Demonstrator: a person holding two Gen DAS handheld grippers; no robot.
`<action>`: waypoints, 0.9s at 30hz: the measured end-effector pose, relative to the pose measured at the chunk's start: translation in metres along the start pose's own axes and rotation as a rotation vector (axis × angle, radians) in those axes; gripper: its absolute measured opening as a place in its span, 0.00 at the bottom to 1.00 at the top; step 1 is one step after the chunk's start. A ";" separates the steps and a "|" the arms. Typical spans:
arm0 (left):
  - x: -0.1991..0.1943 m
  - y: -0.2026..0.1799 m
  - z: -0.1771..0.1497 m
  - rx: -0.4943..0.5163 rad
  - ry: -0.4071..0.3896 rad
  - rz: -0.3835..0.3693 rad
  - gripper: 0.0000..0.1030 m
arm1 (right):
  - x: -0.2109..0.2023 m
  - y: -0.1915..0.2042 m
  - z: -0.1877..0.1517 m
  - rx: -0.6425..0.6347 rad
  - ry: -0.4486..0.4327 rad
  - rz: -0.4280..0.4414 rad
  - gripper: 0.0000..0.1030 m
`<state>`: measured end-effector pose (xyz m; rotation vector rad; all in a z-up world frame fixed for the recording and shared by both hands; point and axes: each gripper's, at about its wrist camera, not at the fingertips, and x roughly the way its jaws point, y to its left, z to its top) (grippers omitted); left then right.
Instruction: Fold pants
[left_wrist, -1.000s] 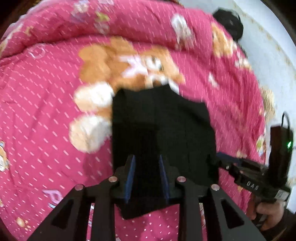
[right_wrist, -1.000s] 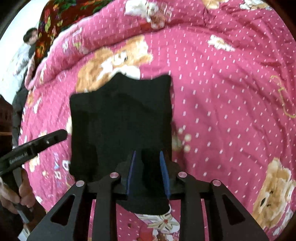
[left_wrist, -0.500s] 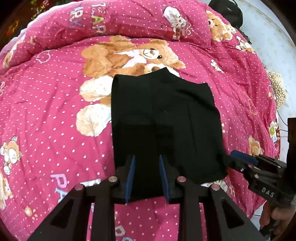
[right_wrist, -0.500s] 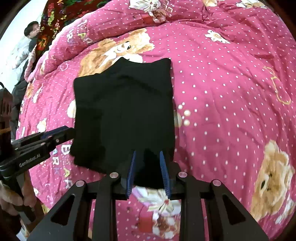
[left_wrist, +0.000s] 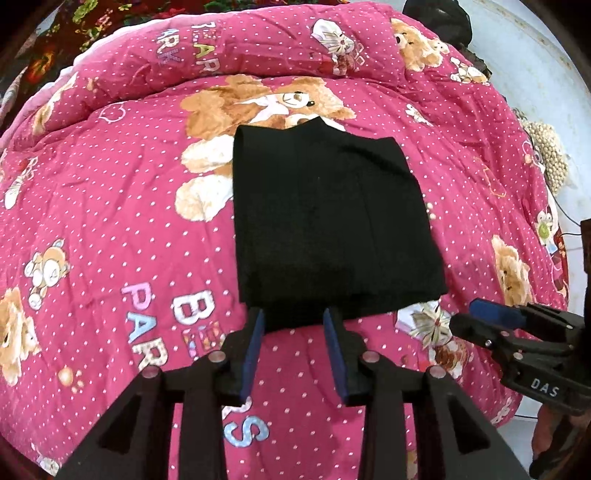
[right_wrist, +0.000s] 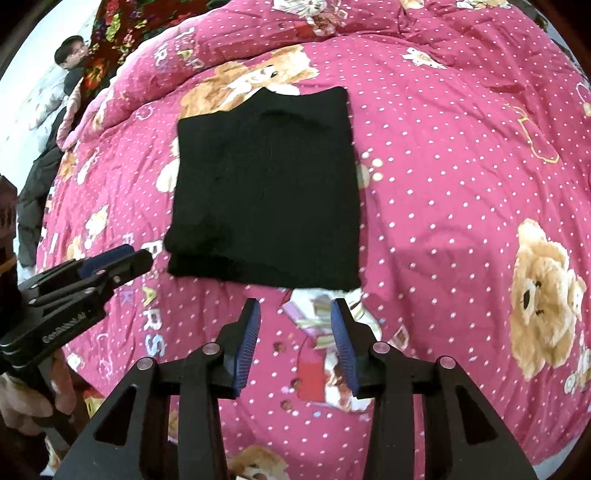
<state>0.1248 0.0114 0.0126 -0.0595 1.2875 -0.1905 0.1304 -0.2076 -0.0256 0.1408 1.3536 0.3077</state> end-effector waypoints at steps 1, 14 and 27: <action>-0.001 0.000 -0.002 -0.002 0.001 0.004 0.35 | -0.001 0.002 -0.002 -0.006 0.001 0.001 0.39; -0.026 0.004 -0.020 0.013 -0.019 0.027 0.35 | -0.007 0.030 -0.015 -0.068 -0.005 -0.024 0.39; -0.042 -0.002 -0.022 0.053 -0.023 0.026 0.35 | -0.027 0.037 -0.023 -0.080 -0.001 -0.062 0.40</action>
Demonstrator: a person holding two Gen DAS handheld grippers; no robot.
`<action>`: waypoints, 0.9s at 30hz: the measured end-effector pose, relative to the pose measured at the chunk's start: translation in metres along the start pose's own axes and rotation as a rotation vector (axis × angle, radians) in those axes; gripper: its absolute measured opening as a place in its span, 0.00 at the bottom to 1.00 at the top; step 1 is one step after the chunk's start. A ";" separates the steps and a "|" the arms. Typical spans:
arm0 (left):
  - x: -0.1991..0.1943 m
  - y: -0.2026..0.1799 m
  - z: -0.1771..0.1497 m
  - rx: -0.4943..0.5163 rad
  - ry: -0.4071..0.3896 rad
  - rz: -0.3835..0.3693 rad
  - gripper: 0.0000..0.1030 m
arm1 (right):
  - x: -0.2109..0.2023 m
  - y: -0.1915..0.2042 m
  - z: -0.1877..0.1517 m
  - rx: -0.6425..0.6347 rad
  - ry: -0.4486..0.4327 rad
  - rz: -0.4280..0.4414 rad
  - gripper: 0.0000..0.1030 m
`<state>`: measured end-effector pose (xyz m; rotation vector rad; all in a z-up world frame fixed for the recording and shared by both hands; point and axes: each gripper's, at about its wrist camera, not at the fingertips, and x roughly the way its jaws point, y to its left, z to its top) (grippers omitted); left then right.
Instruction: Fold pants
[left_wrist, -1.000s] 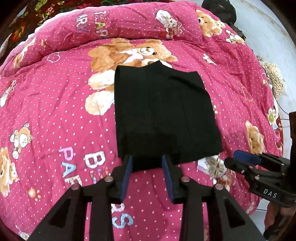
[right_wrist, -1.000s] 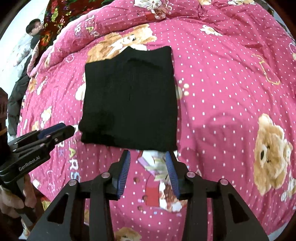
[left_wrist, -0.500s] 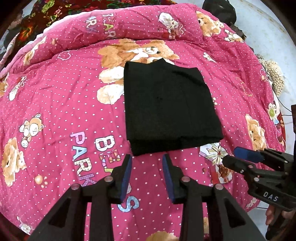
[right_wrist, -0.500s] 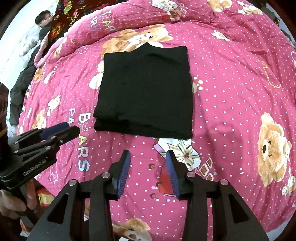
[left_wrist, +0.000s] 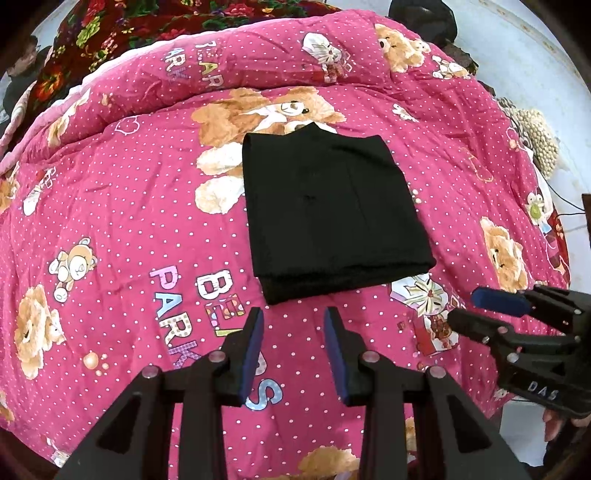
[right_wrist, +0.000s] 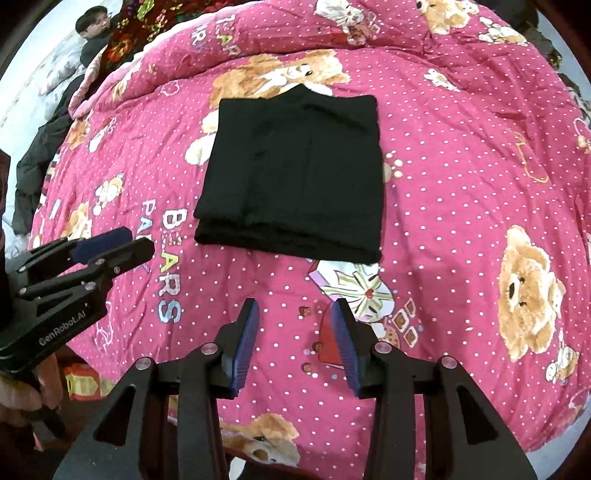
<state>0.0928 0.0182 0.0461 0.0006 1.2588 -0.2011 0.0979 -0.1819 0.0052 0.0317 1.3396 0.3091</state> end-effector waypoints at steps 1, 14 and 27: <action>-0.001 -0.001 0.000 0.002 0.001 0.000 0.35 | -0.002 -0.001 0.000 0.007 -0.003 0.002 0.40; -0.005 0.001 -0.002 0.001 0.008 0.005 0.35 | -0.006 0.002 0.002 0.035 0.006 0.016 0.41; 0.004 0.001 0.000 -0.014 0.020 -0.030 0.35 | -0.001 0.001 0.004 0.029 0.017 0.013 0.44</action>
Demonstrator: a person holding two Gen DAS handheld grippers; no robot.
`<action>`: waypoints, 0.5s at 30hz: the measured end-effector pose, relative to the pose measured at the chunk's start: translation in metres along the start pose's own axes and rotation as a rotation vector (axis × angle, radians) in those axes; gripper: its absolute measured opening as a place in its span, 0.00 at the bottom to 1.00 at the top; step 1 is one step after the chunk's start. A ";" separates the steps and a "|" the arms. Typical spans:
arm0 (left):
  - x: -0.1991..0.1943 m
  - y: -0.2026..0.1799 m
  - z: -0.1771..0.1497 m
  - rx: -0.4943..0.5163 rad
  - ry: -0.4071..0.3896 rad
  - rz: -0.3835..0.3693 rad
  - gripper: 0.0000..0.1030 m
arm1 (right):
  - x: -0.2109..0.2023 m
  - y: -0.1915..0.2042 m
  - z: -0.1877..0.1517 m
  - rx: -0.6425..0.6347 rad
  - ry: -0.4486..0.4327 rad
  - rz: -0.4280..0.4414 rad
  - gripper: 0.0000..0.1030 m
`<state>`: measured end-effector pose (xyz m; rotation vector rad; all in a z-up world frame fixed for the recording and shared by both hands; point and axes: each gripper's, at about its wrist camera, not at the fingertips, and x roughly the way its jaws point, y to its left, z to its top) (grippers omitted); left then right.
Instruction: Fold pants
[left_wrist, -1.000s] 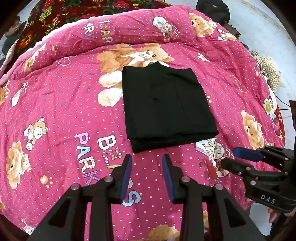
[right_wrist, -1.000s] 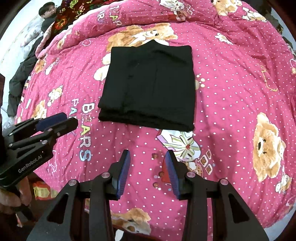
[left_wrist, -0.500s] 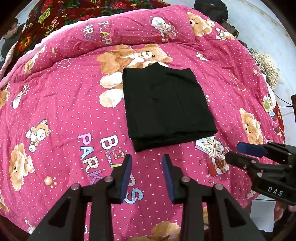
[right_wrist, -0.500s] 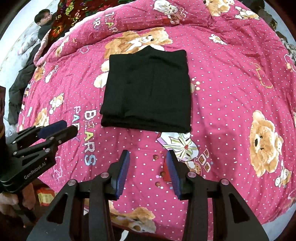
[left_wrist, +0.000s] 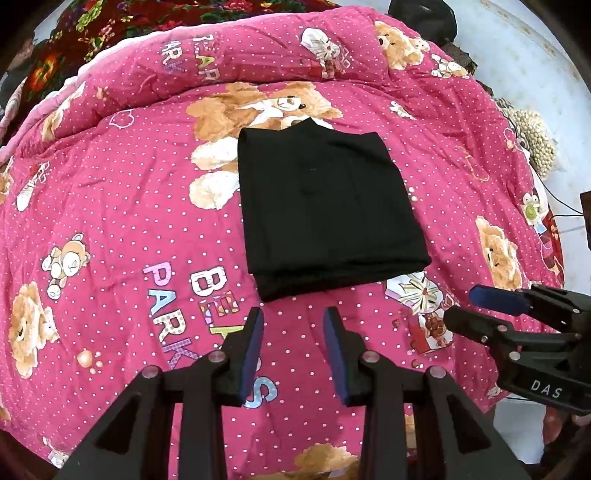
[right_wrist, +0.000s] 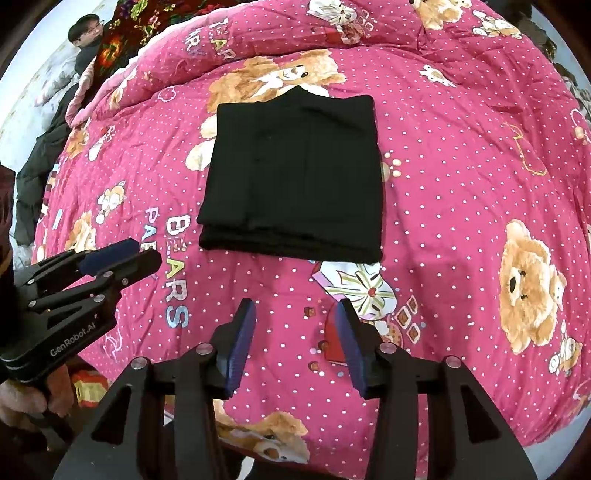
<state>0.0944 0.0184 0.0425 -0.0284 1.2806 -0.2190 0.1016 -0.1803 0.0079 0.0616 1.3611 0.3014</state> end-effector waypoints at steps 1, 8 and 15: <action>0.001 -0.001 0.000 0.002 0.000 -0.001 0.35 | 0.000 0.000 0.000 0.000 0.000 -0.001 0.44; 0.006 -0.002 0.002 0.011 -0.004 -0.003 0.35 | 0.004 -0.003 0.000 0.012 0.000 -0.002 0.44; 0.011 0.001 0.006 0.007 -0.009 -0.004 0.35 | 0.006 -0.003 0.003 0.004 -0.011 -0.009 0.45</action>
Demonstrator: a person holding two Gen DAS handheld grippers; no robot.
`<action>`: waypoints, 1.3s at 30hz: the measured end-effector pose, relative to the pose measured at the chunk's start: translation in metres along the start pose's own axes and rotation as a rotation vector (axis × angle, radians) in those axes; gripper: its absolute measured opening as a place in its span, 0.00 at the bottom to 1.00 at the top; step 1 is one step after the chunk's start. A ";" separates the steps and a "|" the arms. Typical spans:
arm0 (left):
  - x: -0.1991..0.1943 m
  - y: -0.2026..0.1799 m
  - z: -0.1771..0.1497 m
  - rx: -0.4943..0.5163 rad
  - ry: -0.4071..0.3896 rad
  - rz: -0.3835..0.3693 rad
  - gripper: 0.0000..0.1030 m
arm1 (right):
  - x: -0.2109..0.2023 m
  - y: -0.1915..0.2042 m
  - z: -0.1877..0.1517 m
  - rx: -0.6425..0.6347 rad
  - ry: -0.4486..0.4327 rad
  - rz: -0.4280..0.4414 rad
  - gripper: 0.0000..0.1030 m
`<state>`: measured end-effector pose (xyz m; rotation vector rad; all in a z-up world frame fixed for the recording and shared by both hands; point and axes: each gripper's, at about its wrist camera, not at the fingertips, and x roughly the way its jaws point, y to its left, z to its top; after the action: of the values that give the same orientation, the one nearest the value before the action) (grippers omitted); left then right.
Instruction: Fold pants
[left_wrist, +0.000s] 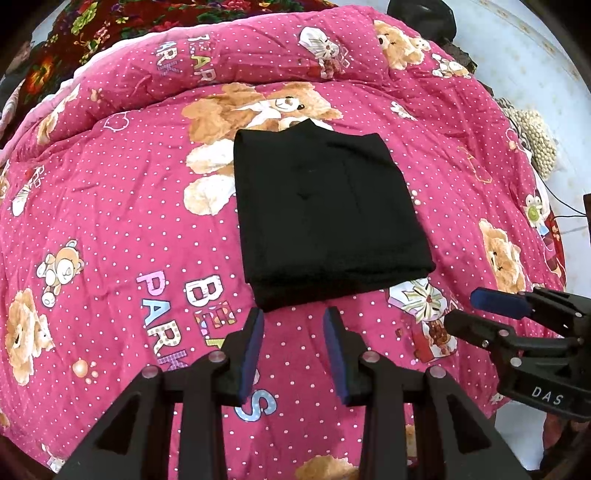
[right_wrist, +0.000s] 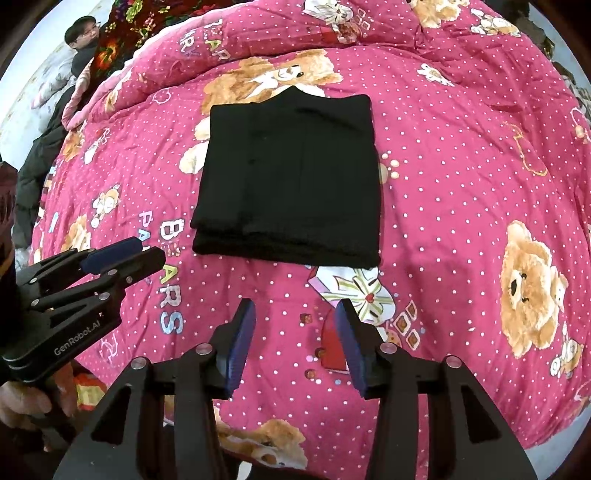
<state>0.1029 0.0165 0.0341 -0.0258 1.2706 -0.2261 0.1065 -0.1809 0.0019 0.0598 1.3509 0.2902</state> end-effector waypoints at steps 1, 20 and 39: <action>0.001 0.000 0.001 0.000 0.003 -0.002 0.35 | 0.001 0.000 0.001 -0.003 -0.001 -0.002 0.45; 0.016 0.000 0.003 0.027 0.048 0.005 0.35 | 0.010 0.001 0.005 -0.018 0.033 -0.018 0.45; 0.013 0.004 0.006 0.006 0.036 0.021 0.35 | 0.014 0.005 0.005 -0.026 0.051 -0.021 0.45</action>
<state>0.1129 0.0170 0.0231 -0.0027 1.3054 -0.2132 0.1131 -0.1724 -0.0090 0.0163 1.3973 0.2929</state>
